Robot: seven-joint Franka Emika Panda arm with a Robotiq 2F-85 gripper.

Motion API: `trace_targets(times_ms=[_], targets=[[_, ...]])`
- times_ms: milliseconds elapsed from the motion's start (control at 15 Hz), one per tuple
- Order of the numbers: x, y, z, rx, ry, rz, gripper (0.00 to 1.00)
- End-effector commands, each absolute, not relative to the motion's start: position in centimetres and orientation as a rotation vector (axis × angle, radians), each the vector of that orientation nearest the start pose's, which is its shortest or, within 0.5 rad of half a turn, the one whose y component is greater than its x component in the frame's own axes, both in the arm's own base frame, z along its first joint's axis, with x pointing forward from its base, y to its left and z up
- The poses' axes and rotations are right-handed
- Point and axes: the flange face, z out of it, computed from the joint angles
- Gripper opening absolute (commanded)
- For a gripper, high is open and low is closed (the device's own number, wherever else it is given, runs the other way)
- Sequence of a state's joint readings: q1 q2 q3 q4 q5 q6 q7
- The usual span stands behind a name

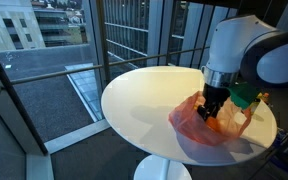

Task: Remove the white lotion bottle from the plastic bag

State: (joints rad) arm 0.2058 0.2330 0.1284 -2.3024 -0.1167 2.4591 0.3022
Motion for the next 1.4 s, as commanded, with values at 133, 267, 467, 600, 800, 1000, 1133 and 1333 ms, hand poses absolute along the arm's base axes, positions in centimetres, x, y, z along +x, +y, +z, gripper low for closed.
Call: trace_targets(times_ms=[133,267,467,600,800,1000,1133,1333], targets=[[49.2,17.3,23.4,-3.232,-0.088,0.110,1.00],[49.2,17.2,23.1,-3.236,-0.054,0.117,1.00],[49.3,17.2,22.4,-3.238,-0.023,0.128,1.00],[49.4,17.3,21.9,-3.235,-0.014,0.133,1.00],[49.6,17.5,21.4,-3.228,-0.014,0.133,1.00],[50.0,17.6,21.3,-3.225,-0.015,0.127,0.75],[50.2,17.7,21.5,-3.224,-0.014,0.120,0.60],[50.4,17.7,22.1,-3.221,-0.018,0.105,0.34]])
